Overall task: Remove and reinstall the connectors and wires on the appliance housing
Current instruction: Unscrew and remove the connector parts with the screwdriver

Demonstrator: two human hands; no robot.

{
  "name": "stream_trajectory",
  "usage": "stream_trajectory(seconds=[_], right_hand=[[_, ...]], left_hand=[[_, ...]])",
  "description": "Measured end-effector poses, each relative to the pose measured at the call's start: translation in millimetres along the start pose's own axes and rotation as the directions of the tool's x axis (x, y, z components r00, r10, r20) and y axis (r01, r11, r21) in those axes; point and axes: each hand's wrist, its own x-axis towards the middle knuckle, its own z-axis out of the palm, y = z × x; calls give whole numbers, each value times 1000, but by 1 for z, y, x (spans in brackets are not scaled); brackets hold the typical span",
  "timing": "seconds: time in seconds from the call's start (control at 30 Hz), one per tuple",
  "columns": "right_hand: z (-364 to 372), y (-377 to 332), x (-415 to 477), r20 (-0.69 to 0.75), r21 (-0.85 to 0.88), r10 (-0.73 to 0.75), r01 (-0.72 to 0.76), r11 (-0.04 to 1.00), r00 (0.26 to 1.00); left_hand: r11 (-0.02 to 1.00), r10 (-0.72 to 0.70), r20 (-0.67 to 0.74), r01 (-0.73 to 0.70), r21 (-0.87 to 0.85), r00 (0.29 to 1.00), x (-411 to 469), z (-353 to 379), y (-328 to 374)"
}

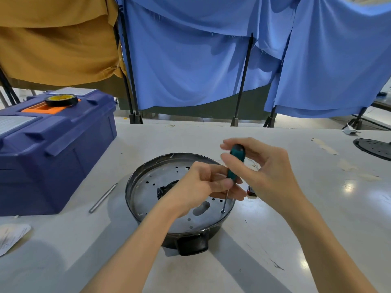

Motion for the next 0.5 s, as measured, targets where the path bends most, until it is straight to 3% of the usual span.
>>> stream_trajectory(seconds=[0.1,0.27,0.37,0.5], right_hand=[[-3,3,2,79,107,0,-9,994,997],[11,6,-1,-118,91,13,-2,996,993],[19,8,-2,-179,45,29,-21,999,983],[9,7,0,74,160,21,-33,987,997]], left_hand=[[1000,-8,11,9,-29,1000,-3,-5,1],[998,49,-71,-51,-24,996,-2,3,5],[999,37,-32,-38,-26,999,0,8,5],[998,28,27,-26,-65,999,-1,-1,4]])
